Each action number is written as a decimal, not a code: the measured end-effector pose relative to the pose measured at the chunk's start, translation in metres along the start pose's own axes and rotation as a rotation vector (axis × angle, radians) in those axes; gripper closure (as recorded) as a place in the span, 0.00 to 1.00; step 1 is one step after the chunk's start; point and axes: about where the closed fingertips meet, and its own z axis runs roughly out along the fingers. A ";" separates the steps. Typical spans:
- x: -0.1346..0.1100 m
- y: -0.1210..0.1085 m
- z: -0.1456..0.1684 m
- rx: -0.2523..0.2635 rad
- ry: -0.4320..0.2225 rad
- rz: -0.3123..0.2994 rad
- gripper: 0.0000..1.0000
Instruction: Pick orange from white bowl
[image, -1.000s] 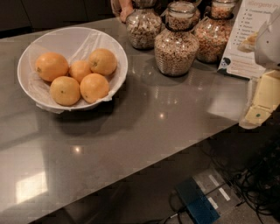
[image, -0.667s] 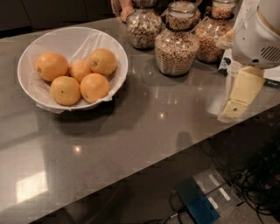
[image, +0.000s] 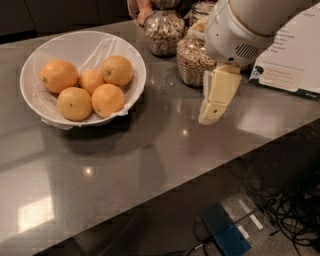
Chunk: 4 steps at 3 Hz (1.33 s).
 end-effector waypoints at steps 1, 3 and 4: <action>-0.002 -0.002 0.003 0.006 -0.011 -0.011 0.00; -0.039 -0.063 0.042 0.052 -0.128 -0.176 0.00; -0.064 -0.093 0.060 0.064 -0.204 -0.229 0.00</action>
Offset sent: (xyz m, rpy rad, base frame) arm 0.0697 0.0372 -0.0119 0.0294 -0.1193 0.1924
